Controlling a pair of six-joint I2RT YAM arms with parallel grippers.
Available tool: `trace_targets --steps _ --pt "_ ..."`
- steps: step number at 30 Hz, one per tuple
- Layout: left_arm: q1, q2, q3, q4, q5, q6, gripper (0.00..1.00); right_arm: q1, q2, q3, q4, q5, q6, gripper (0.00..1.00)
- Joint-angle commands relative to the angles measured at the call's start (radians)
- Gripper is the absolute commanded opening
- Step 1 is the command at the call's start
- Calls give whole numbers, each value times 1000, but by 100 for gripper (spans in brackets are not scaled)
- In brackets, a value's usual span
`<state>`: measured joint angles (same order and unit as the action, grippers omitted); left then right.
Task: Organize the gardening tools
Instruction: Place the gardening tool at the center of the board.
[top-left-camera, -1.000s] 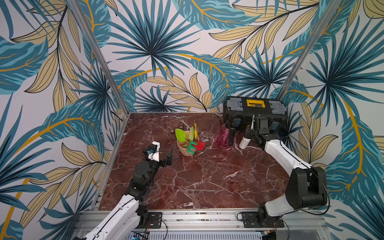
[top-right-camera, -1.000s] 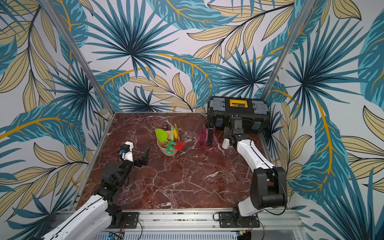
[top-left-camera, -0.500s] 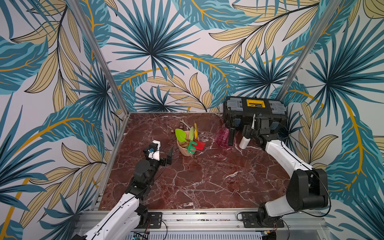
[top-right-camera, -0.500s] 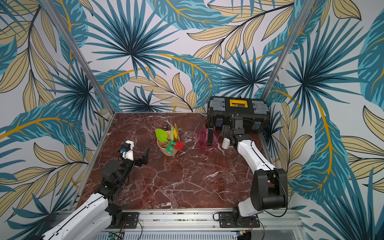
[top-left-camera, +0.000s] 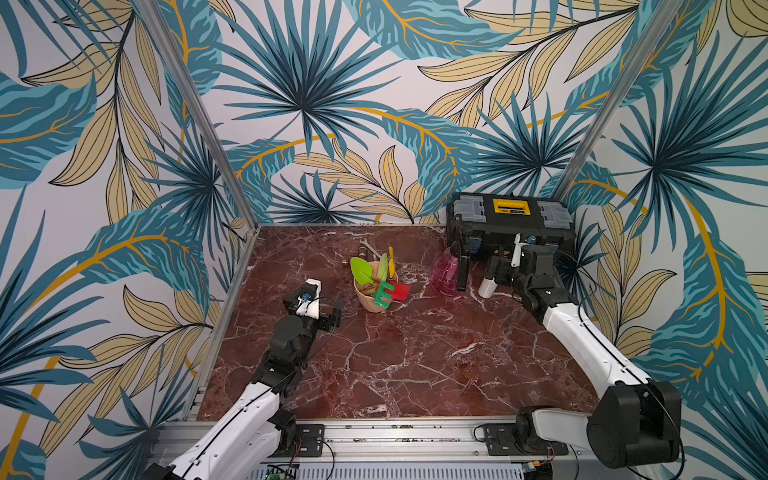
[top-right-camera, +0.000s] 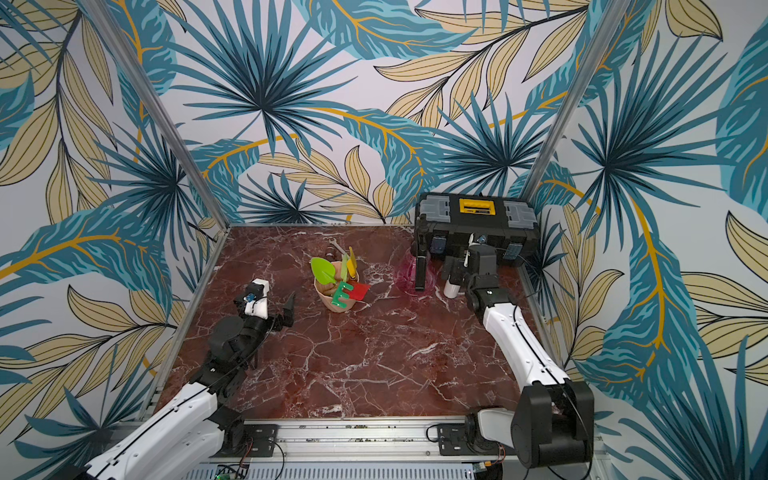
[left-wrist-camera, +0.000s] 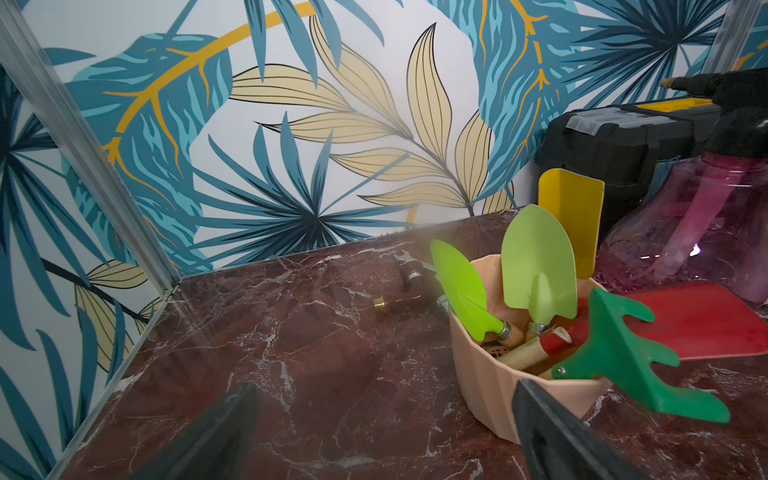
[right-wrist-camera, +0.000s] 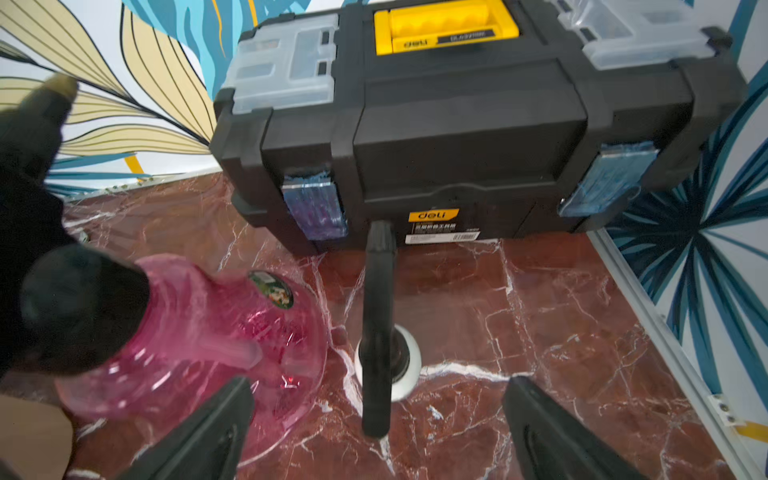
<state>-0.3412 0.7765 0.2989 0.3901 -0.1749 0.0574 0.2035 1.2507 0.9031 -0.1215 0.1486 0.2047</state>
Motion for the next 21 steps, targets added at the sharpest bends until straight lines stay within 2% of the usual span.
trace_targets --steps 1,6,13,17,21 --pt "19 11 29 -26 -42 30 100 -3 -73 -142 139 -20 -14 99" --pt "91 41 5 18 -36 49 100 -3 -70 -308 354 42 -64 99" --pt "169 105 -31 127 -28 93 100 -4 45 -406 609 46 -179 99" --pt "236 239 -46 296 52 64 100 -4 103 -466 788 52 -248 99" --pt "250 406 -13 401 95 89 100 -16 148 -494 915 21 -282 99"
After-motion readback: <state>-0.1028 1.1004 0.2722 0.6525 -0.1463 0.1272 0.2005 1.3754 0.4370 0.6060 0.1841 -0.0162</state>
